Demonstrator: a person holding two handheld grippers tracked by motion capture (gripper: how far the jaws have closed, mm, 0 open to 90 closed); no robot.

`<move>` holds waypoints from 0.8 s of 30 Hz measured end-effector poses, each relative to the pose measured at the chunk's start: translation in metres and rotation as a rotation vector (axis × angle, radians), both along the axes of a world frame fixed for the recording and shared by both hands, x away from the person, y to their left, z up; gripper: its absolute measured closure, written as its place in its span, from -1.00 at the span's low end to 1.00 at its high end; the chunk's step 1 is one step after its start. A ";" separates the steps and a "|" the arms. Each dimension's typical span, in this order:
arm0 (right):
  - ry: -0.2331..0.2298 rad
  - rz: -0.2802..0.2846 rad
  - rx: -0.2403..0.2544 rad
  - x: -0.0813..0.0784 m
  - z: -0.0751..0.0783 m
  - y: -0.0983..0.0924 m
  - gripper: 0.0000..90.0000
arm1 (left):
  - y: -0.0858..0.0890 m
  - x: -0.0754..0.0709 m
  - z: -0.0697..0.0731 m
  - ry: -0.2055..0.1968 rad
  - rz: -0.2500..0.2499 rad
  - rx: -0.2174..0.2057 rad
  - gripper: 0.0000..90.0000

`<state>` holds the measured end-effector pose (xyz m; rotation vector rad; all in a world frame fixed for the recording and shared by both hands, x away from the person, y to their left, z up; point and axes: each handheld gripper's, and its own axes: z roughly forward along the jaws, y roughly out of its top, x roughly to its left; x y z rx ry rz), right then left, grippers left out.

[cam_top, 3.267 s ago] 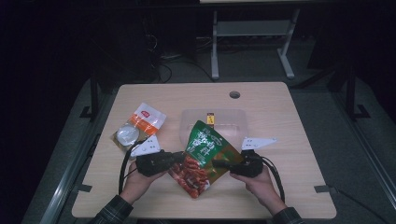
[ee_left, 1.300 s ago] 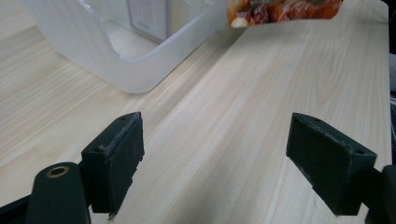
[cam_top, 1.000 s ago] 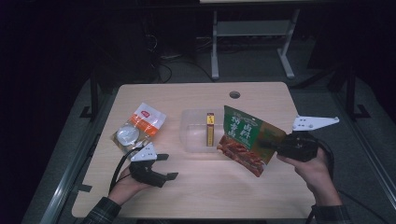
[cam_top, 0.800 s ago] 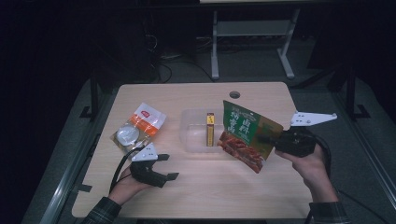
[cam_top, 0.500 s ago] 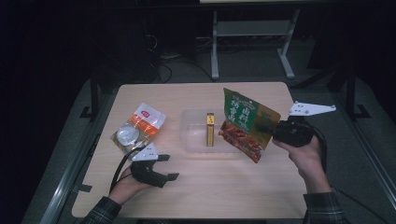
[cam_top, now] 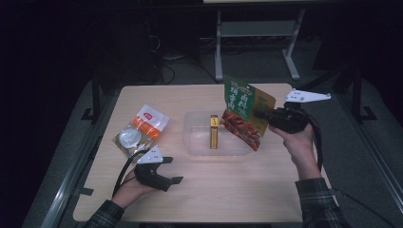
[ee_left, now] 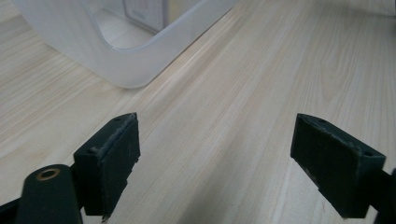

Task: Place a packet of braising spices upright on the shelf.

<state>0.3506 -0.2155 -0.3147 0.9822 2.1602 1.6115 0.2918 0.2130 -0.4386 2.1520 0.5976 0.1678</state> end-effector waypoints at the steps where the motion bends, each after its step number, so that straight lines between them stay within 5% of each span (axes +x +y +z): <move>1: -0.008 -0.002 -0.002 0.004 0.000 0.002 0.99 | 0.000 0.000 -0.001 0.005 -0.001 -0.001 -0.67; 12: -0.020 -0.034 0.004 0.030 -0.009 0.014 0.99 | -0.003 0.000 -0.004 0.041 -0.018 0.023 -0.68; 24: -0.017 -0.033 -0.002 0.041 -0.022 0.022 0.99 | -0.007 -0.002 -0.004 0.071 -0.036 0.040 -0.70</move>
